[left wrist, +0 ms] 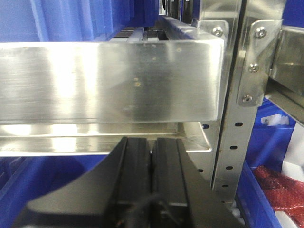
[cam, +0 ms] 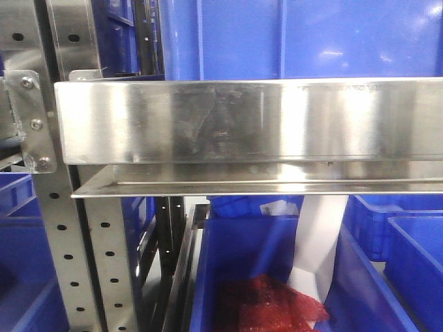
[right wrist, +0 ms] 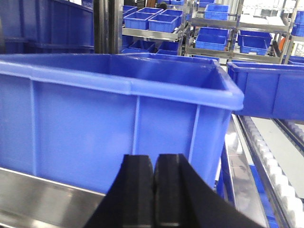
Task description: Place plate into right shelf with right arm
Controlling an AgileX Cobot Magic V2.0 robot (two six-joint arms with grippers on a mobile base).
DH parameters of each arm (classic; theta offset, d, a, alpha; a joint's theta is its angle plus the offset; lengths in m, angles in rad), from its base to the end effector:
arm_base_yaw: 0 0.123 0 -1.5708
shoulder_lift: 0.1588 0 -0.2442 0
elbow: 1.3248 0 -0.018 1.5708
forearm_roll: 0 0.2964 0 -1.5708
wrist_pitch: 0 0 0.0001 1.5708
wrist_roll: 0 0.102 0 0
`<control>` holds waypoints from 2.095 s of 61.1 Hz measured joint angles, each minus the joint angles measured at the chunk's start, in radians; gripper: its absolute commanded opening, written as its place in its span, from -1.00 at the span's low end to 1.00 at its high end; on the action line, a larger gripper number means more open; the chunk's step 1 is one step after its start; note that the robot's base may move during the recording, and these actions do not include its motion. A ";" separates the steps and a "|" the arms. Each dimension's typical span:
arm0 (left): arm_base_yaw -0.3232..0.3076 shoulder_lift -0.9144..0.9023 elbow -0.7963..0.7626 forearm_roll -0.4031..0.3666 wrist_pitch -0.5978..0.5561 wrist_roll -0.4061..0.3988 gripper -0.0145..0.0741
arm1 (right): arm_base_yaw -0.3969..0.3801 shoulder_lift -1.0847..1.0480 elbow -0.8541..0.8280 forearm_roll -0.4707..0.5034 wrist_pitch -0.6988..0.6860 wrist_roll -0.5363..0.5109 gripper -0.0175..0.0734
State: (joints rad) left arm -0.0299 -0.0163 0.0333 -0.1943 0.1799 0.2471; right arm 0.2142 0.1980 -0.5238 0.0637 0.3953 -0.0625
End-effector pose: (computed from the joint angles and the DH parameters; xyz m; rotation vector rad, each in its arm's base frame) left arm 0.1539 -0.0081 0.1855 0.0979 1.6743 -0.0094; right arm 0.1337 0.0317 0.3455 -0.1884 1.5439 0.1854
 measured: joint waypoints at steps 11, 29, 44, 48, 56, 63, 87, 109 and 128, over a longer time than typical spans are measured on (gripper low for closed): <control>0.000 0.000 0.000 0.000 0.000 0.000 -0.78 | -0.097 -0.018 0.131 0.000 -0.101 0.000 -0.55; 0.000 0.000 0.000 0.000 0.000 0.000 -0.78 | -0.224 -0.148 0.420 0.000 -0.274 0.000 -0.55; 0.000 0.000 0.000 0.000 0.000 0.000 -0.78 | -0.248 -0.206 0.552 0.000 -0.316 0.050 -0.55; 0.000 0.000 0.000 0.000 0.000 0.000 -0.78 | -0.248 -0.207 0.552 0.000 -0.316 0.055 -0.55; 0.000 0.000 0.000 0.000 0.000 0.000 -0.78 | -0.248 -0.207 0.554 0.000 -0.311 0.063 -0.55; 0.000 0.000 0.000 0.000 0.000 0.000 -0.78 | -0.248 -0.207 0.554 0.000 -0.311 0.063 -0.55; 0.000 0.000 0.000 0.000 0.000 0.000 -0.78 | -0.248 -0.207 0.554 0.000 -0.310 0.063 -0.55; 0.000 0.000 0.000 0.000 0.000 0.000 -0.78 | -0.248 -0.207 0.554 0.000 -0.310 0.063 -0.55; 0.000 0.000 0.000 0.000 0.000 0.000 -0.78 | -0.248 -0.207 0.554 0.000 -0.310 0.063 -0.55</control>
State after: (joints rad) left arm -0.0299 -0.0163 0.0333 -0.1943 0.1799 0.2471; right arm -0.0343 -0.0090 0.0300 0.0637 0.0855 0.0000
